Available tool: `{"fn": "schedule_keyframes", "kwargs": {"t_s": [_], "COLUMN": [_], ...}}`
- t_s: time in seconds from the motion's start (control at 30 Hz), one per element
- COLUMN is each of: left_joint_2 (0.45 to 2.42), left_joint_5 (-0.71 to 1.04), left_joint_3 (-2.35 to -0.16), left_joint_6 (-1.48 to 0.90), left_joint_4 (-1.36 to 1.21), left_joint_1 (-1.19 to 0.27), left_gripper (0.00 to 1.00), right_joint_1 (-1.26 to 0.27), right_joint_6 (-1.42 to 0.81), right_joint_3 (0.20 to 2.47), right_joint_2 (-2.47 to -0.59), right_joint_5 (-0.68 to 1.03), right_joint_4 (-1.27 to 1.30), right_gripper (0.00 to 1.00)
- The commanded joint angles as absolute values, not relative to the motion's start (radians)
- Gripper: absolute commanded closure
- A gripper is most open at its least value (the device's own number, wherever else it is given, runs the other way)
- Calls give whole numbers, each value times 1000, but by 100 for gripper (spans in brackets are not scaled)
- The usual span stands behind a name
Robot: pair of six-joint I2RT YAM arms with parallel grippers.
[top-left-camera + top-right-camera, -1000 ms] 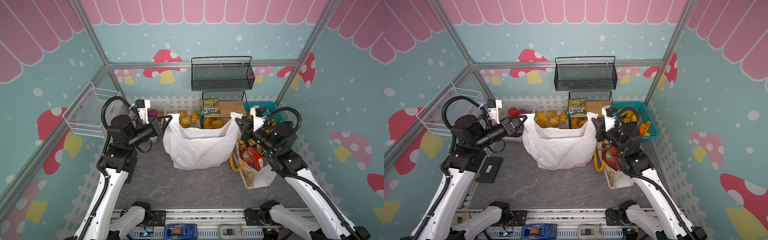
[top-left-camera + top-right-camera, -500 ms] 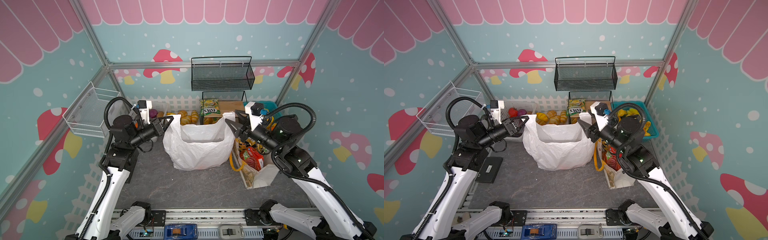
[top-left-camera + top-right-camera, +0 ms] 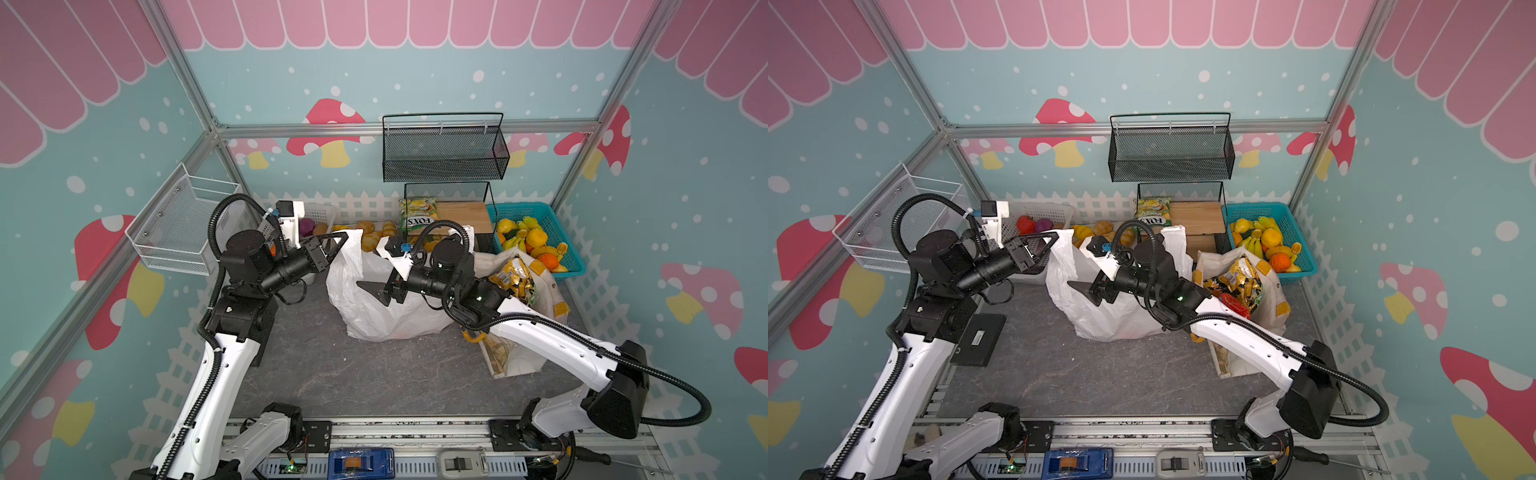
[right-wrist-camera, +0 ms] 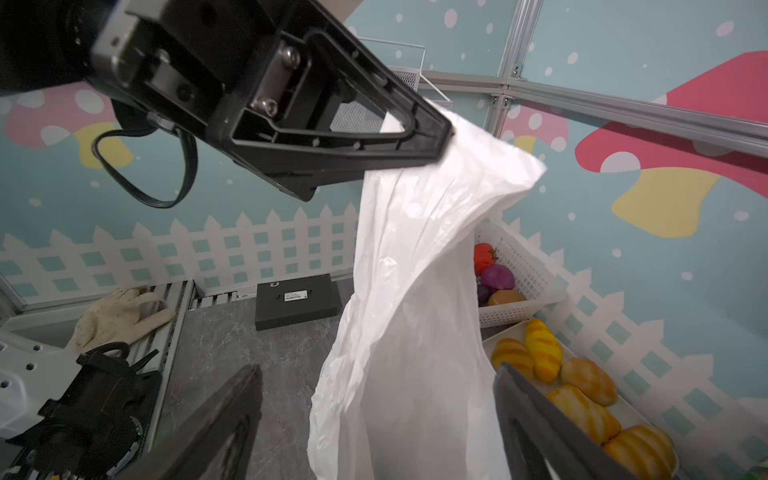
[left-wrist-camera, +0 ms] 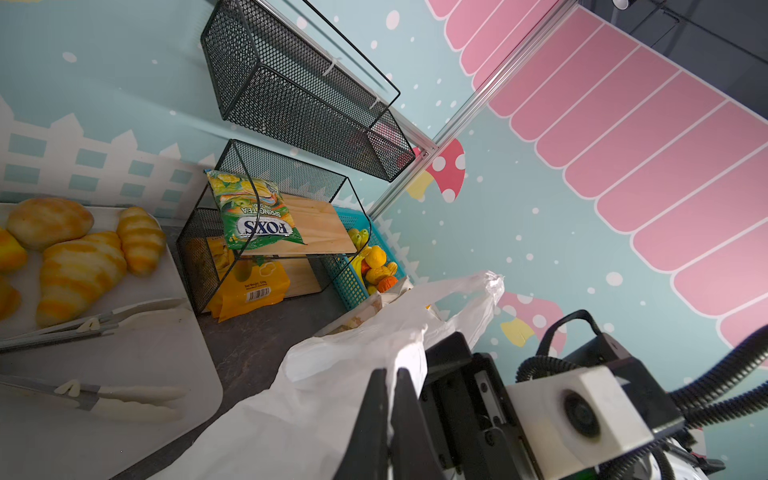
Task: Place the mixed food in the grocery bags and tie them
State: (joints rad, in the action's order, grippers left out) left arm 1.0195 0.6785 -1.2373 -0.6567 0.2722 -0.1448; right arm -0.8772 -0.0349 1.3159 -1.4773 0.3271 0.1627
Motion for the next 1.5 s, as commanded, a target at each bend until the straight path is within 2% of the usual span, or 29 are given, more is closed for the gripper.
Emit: {"fn": "schedule_keyframes", "kwargs": {"t_s": [0.0, 0.17, 0.27, 0.4, 0.5, 0.57, 0.63, 0.7, 0.87, 0.97, 1.07, 1.23, 1.47], "left_joint_2": [1011, 999, 992, 992, 995, 992, 989, 987, 965, 946, 940, 967, 1052], "left_joint_5": [707, 724, 730, 735, 739, 743, 750, 764, 760, 746, 729, 638, 633], "left_joint_3": [-1239, -1239, -1240, -1242, -1245, -1241, -1234, -1225, -1192, -1175, -1166, -1192, -1263], "left_joint_6": [-680, -684, -687, -694, -695, -684, -660, -605, -424, -321, -229, -124, -109], "left_joint_4": [257, 258, 262, 261, 257, 247, 234, 226, 226, 227, 231, 289, 336], "left_joint_1": [-145, -147, -147, -146, -145, -145, -150, -168, -246, -289, -325, -345, -379], "left_gripper": [100, 100, 100, 100, 100, 100, 100, 97, 65, 49, 38, 32, 29], "right_joint_1": [-879, -852, -815, -789, -788, -781, -771, -752, -721, -717, -717, -716, -716], "right_joint_6": [-43, -22, -41, -66, -54, -44, -33, -29, -5, -1, -5, -2, -3], "right_joint_3": [1312, 1357, 1346, 1271, 1204, 1149, 1106, 1085, 1060, 1060, 1060, 1052, 1049], "right_joint_2": [-1520, -1624, -1661, -1670, -1642, -1601, -1559, -1524, -1463, -1454, -1454, -1448, -1446], "right_joint_5": [303, 330, 418, 528, 553, 552, 577, 609, 626, 652, 677, 702, 725], "right_joint_4": [337, 368, 400, 471, 469, 469, 465, 440, 372, 353, 347, 347, 347], "right_gripper": [11, 11, 17, 53, 75, 88, 93, 95, 95, 95, 95, 95, 95]}}
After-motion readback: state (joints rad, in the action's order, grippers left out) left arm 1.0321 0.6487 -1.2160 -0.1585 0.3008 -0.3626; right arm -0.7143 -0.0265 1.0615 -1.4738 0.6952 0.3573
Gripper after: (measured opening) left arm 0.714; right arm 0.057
